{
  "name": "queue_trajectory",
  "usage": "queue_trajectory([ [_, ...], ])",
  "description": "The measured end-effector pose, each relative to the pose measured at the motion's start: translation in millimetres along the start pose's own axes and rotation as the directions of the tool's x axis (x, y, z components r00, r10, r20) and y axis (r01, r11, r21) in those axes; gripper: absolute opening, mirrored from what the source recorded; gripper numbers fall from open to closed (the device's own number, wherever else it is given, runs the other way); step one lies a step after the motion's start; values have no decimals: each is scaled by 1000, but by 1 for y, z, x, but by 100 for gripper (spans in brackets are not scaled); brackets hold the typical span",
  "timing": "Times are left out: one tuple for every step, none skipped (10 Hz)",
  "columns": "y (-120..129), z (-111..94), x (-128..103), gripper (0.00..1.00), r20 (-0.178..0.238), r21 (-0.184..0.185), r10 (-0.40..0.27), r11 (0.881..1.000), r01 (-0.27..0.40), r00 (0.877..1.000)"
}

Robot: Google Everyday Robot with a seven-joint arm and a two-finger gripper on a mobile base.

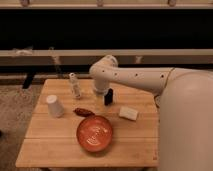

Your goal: Place the ceramic cup over the eraser

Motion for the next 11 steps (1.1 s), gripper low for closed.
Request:
queue_trajectory([
  [15, -5, -10, 80, 2, -8, -30, 1000, 30, 1000],
  [27, -8, -21, 80, 3, -13, -60, 998, 60, 998],
  [37, -8, -38, 80, 3, -19, -85, 996, 86, 996],
  [40, -5, -58, 80, -5, -21, -108, 994, 107, 994],
  [38, 0, -71, 80, -11, -26, -115, 993, 115, 993],
  [33, 4, -82, 80, -15, -25, -121, 992, 120, 993],
  [27, 10, -100, 80, -18, -31, -125, 992, 124, 992],
  [20, 14, -116, 80, -22, -34, -129, 991, 128, 991],
  [16, 15, -130, 80, -20, -39, -136, 990, 135, 990],
  [17, 14, -140, 80, -15, -48, -146, 988, 145, 989],
  [22, 15, -145, 80, -15, -55, -160, 986, 159, 987],
])
